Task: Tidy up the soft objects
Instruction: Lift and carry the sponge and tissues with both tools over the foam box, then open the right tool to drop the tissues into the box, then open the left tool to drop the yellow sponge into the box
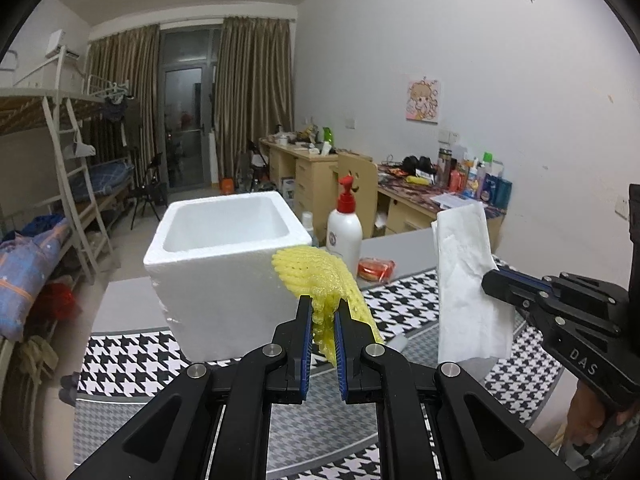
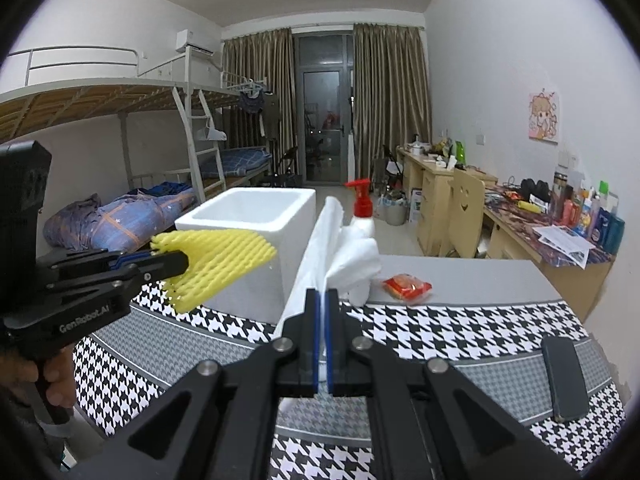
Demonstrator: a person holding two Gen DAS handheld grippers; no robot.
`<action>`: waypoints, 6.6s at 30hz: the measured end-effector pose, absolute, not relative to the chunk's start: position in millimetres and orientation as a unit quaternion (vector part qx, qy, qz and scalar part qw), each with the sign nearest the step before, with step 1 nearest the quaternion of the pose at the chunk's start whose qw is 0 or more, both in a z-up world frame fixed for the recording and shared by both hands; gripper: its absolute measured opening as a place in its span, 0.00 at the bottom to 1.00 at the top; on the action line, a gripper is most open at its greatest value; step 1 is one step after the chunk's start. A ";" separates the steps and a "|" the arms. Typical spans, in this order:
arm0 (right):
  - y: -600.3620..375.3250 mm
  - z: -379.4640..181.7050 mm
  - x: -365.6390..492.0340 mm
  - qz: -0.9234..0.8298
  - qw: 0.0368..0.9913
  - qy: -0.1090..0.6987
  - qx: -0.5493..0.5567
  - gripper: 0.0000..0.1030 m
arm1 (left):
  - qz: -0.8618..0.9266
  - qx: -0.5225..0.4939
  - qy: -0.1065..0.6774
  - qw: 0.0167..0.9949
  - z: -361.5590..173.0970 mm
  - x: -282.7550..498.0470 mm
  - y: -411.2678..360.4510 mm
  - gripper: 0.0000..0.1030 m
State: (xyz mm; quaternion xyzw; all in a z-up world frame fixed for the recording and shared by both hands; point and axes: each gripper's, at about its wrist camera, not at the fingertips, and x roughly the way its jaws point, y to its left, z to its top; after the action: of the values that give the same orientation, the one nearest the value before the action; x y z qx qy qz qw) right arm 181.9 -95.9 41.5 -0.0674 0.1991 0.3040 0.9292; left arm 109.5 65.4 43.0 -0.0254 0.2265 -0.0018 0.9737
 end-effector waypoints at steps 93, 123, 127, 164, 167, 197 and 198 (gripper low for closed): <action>0.5 86.5 261.8 0.355 0.916 0.157 -0.103 0.04 | 0.130 -0.004 0.169 0.977 75.7 168.2 138.6 0.11; 40.1 75.1 290.6 0.370 0.902 0.190 -0.120 0.04 | 0.187 -0.015 0.176 0.966 72.9 161.7 167.3 0.11; 46.5 74.3 292.9 0.376 0.898 0.195 -0.121 0.04 | 0.194 -0.018 0.177 0.965 71.5 157.2 173.5 0.11; 46.3 72.4 301.1 0.373 0.890 0.237 -0.112 0.77 | 0.186 -0.028 0.180 0.965 69.3 149.0 175.6 0.11; 36.4 78.0 298.0 0.368 0.894 0.236 -0.094 0.81 | 0.181 -0.027 0.177 0.967 72.1 147.9 171.3 0.11; -28.6 87.9 255.4 0.336 0.917 0.205 -0.066 0.84 | 0.112 -0.011 0.179 0.977 80.3 175.5 137.4 0.11; -30.4 87.5 254.6 0.335 0.917 0.205 -0.065 0.85 | 0.110 -0.011 0.179 0.978 80.1 177.3 135.6 0.11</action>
State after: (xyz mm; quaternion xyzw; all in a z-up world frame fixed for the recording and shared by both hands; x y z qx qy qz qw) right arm 254.6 -30.4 87.5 -0.0653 0.2050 0.3355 0.9172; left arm 177.3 135.6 80.1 -0.0108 0.1792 0.1100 0.9776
